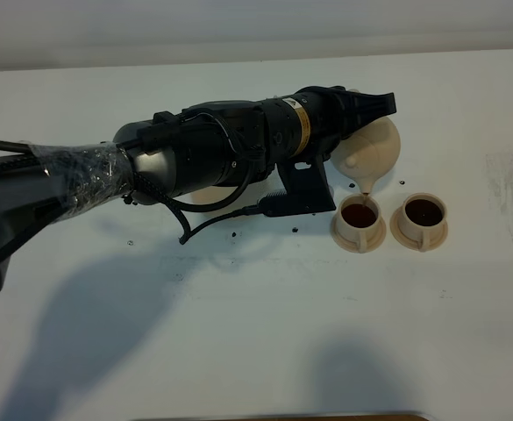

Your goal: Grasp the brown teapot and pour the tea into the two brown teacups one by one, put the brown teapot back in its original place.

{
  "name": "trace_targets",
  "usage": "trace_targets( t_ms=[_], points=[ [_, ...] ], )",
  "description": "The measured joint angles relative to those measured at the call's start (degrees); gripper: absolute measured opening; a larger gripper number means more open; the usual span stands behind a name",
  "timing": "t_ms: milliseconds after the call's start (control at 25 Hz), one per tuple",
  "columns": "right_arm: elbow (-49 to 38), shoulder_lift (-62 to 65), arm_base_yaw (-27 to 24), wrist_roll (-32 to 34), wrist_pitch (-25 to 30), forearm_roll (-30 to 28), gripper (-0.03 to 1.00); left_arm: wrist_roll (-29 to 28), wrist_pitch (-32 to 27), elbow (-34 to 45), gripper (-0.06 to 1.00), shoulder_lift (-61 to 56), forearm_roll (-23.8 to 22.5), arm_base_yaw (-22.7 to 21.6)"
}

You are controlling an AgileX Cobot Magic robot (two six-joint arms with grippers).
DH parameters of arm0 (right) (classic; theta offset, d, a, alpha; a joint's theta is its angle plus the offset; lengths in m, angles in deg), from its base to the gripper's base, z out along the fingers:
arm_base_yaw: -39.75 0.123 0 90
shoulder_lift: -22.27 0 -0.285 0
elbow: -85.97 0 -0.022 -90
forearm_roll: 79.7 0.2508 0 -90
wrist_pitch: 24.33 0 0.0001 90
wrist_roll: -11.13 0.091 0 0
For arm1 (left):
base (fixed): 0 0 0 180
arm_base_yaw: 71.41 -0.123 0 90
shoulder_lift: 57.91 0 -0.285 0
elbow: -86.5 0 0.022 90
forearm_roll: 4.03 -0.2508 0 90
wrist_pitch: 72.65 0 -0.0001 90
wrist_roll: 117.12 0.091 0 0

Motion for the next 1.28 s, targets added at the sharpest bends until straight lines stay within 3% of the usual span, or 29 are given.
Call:
trace_targets(
  t_ms=[1280],
  points=[
    [0.0, 0.0, 0.0, 0.0, 0.0, 0.0, 0.41, 0.2, -0.5, 0.0, 0.08, 0.0, -2.9, 0.0]
  ],
)
